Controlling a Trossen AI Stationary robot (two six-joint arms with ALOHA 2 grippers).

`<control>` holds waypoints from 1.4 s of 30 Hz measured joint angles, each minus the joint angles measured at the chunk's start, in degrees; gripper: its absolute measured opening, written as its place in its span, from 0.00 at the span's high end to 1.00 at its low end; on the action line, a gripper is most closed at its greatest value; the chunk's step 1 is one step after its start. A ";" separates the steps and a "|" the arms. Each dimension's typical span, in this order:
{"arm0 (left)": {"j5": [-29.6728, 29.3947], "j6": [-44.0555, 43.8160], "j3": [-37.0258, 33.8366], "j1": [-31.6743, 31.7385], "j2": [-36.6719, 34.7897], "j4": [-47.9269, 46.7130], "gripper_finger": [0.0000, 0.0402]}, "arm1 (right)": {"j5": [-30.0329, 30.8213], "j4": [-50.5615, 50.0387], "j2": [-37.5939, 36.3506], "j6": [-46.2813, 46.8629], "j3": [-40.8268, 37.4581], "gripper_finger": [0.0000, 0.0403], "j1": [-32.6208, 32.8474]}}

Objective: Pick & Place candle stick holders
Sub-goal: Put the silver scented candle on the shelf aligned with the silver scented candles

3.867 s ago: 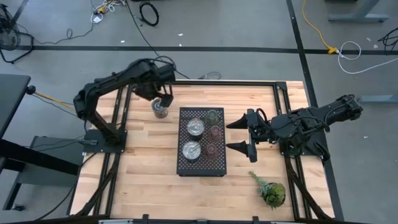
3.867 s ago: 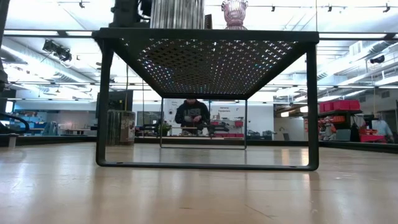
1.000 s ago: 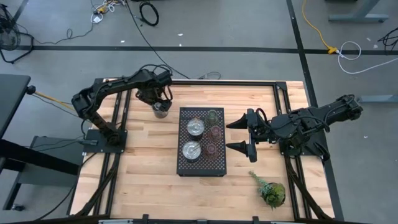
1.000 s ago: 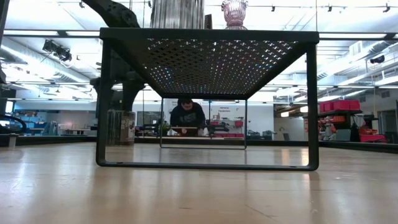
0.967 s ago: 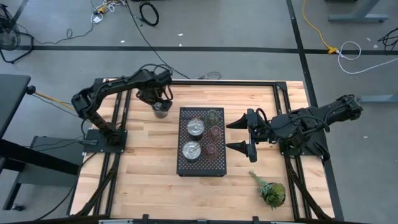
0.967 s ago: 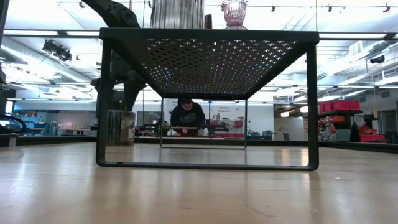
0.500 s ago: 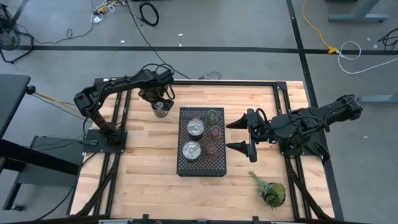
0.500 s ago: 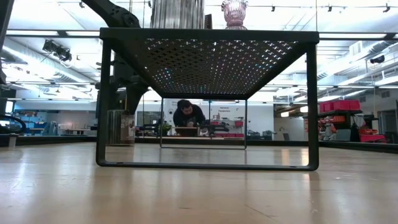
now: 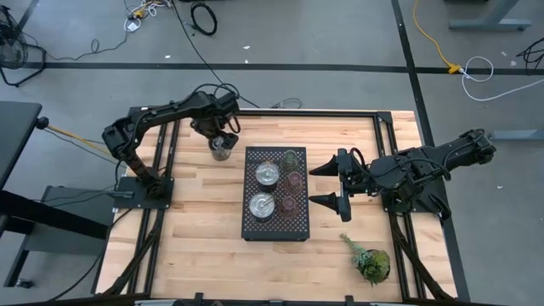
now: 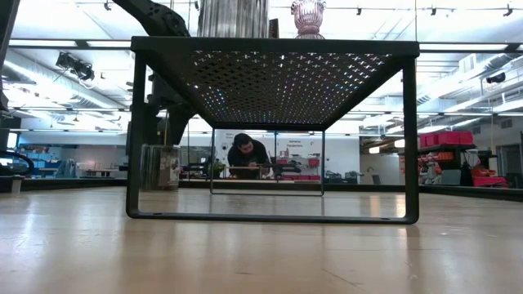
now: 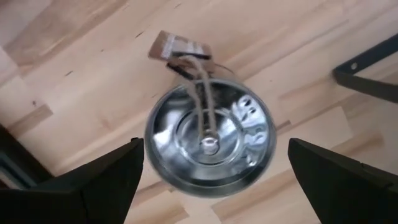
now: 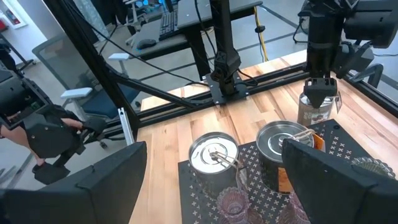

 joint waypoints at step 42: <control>3.33 -0.06 0.07 -0.22 4.09 0.48 0.01 | 0.00 0.00 0.01 0.00 0.00 0.09 0.02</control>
